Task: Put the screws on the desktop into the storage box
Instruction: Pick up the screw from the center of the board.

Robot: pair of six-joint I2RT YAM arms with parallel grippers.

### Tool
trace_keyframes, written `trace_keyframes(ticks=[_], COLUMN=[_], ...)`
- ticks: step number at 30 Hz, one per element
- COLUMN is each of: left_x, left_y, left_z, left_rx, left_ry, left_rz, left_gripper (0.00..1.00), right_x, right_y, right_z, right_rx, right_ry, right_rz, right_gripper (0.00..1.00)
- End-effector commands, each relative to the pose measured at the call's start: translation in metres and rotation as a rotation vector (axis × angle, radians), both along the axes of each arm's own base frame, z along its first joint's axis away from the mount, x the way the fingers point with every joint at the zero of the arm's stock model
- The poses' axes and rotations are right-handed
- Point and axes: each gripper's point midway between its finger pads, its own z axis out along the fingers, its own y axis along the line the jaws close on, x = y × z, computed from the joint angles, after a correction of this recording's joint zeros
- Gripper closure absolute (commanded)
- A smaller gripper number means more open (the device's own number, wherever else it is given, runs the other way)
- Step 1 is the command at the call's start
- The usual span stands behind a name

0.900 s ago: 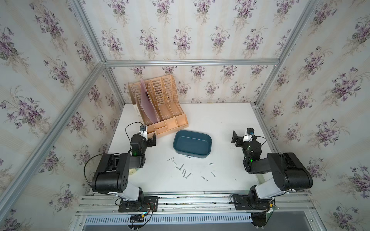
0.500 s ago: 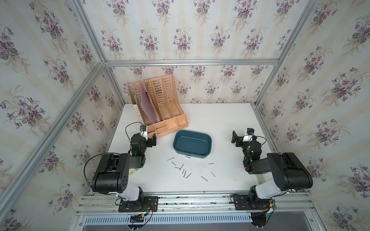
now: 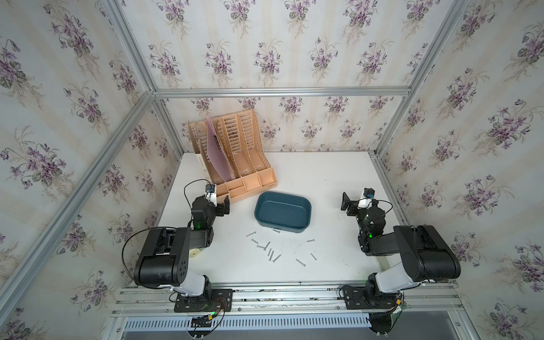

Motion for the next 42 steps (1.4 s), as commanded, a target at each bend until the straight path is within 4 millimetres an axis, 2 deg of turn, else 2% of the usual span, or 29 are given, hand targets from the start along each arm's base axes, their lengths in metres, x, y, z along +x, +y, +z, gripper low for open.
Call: trace_keyframes(ticks=[1, 4, 5, 9, 13, 18, 20, 22, 24, 29, 32, 36, 42], left_x=[-0.002, -0.003, -0.004, -0.007, -0.015, -0.023, -0.027, -0.030, -0.033, -0.044, -0.053, -0.064, -0.086], left_y=[0.005, 0.008, 0.008, 0.005, -0.005, -0.027, -0.038, -0.050, -0.063, -0.102, -0.122, -0.140, -0.154], left_z=[0.008, 0.014, 0.027, 0.048, 0.065, 0.088, 0.098, 0.107, 0.114, 0.119, 0.123, 0.122, 0.116], left_rx=[0.006, 0.007, 0.007, 0.015, -0.038, -0.062, -0.074, -0.088, -0.096, -0.066, -0.033, -0.016, -0.014], left_ry=[-0.014, 0.002, -0.017, -0.012, -0.007, 0.000, 0.013, 0.030, 0.055, 0.111, 0.125, 0.211, 0.361], left_rz=[0.030, 0.046, 0.049, 0.053, 0.047, 0.012, -0.009, -0.026, -0.045, -0.139, -0.188, -0.228, -0.291], left_gripper=[0.01, 0.01, 0.01, 0.01, 0.01, 0.01, 0.01, 0.01, 0.01, 0.01, 0.01, 0.01, 0.01], right_x=[0.000, -0.002, -0.003, -0.006, -0.006, -0.009, -0.010, -0.010, -0.010, -0.009, -0.012, -0.019, -0.041], right_y=[-0.007, -0.008, -0.008, -0.007, -0.003, 0.003, 0.011, 0.021, 0.035, 0.061, 0.072, 0.091, 0.129], right_z=[0.009, 0.016, 0.019, 0.033, 0.046, 0.049, 0.054, 0.059, 0.064, 0.065, 0.063, 0.058, 0.049], right_rx=[0.013, 0.007, 0.007, -0.005, 0.049, 0.075, 0.071, 0.048, 0.030, 0.064, 0.066, 0.065, 0.050], right_ry=[-0.023, -0.027, -0.030, -0.034, -0.023, 0.019, 0.027, 0.036, 0.051, 0.153, 0.196, 0.275, 0.415], right_rz=[-0.042, -0.057, -0.062, -0.080, -0.089, -0.106, -0.089, -0.082, -0.046, 0.034, 0.053, 0.092, 0.206], right_gripper=[0.00, 0.00, 0.00, 0.00, 0.00, 0.00, 0.02, 0.10, 0.12, 0.00, 0.00, 0.02, 0.07])
